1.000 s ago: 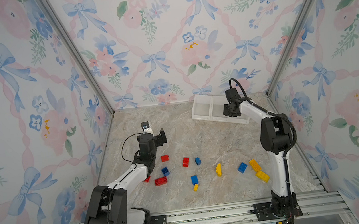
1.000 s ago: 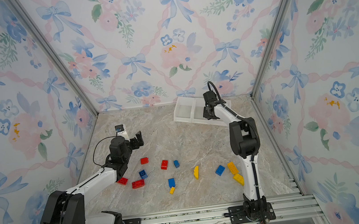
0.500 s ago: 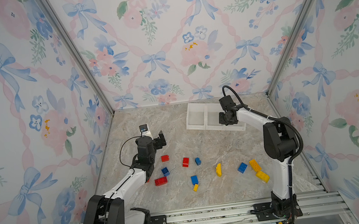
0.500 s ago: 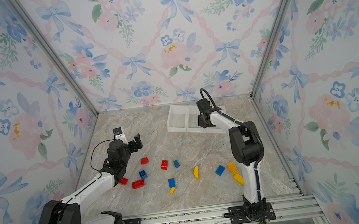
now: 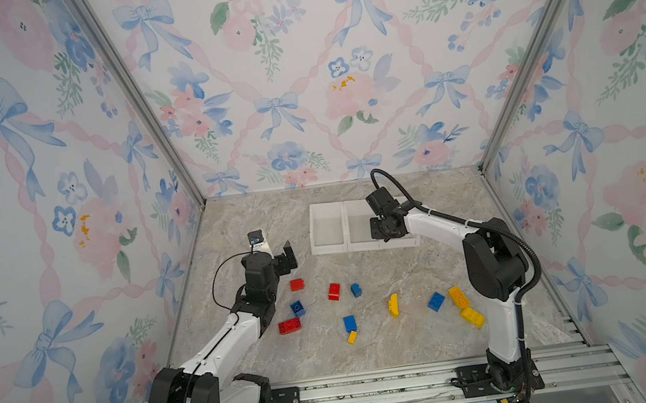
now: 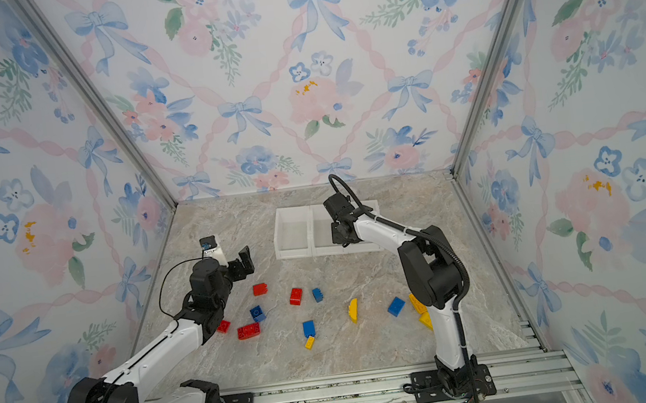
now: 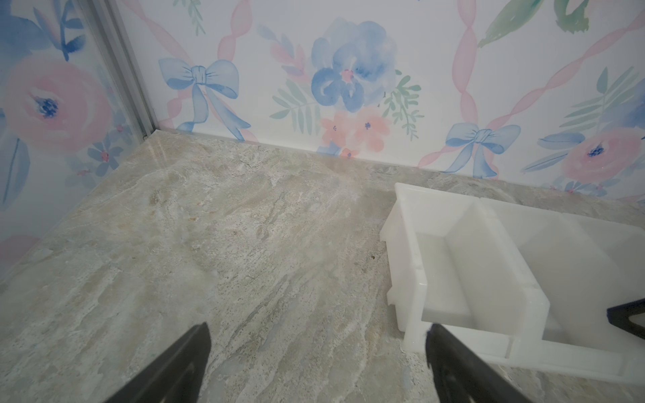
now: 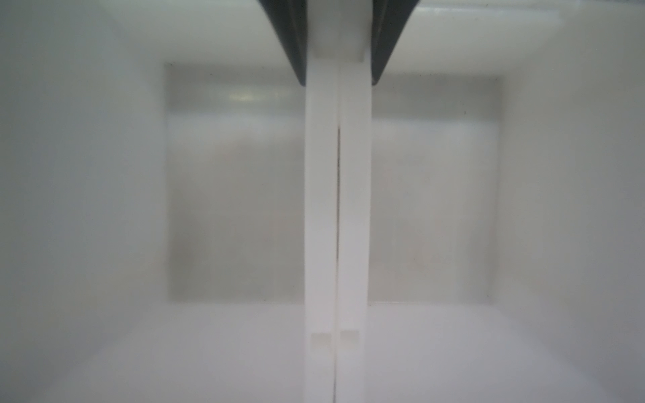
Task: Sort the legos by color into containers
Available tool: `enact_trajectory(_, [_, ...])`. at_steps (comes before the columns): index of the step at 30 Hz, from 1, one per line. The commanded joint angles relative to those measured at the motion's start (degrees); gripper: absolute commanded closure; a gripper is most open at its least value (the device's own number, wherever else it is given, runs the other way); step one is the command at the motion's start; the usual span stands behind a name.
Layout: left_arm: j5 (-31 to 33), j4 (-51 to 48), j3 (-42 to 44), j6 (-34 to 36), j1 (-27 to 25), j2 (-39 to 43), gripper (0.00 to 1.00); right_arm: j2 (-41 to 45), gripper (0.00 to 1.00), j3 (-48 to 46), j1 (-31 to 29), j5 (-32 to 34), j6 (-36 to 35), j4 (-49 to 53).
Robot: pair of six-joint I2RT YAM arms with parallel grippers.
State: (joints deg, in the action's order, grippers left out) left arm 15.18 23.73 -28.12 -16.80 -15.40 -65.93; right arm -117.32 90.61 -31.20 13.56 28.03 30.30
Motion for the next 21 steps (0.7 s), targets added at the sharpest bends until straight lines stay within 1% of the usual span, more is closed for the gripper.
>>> enact_trajectory(1, [0.89, -1.56, 0.85, -0.63, -0.33, 1.60, 0.02, -0.28, 0.90, -0.45, -2.37, -1.70, 3.19, 4.34])
enact_trajectory(13, [1.22, -2.98, 0.73, -0.87, -0.33, 2.81, 0.02, -0.11, 0.90, -0.43, -6.30, -1.43, 5.98, 5.80])
enact_trajectory(15, [1.21, -2.99, 0.63, -1.13, -0.30, 2.74, 0.02, -0.16, 0.87, -0.27, -6.42, -1.43, 5.90, 5.82])
enact_trajectory(16, [1.26, -3.04, 0.54, -1.30, -0.33, 2.56, 0.02, 0.02, 0.85, -0.07, -6.42, -1.44, 5.94, 5.95])
enact_trajectory(18, [1.18, -3.37, 0.24, -1.64, -0.36, 2.41, 0.02, 0.53, 0.75, 0.33, -6.33, -1.39, 5.73, 6.18])
enact_trajectory(21, [1.04, -3.98, -0.20, -2.20, -0.41, 2.14, 0.02, 2.00, 0.57, 0.64, -6.07, -1.43, 5.69, 6.44])
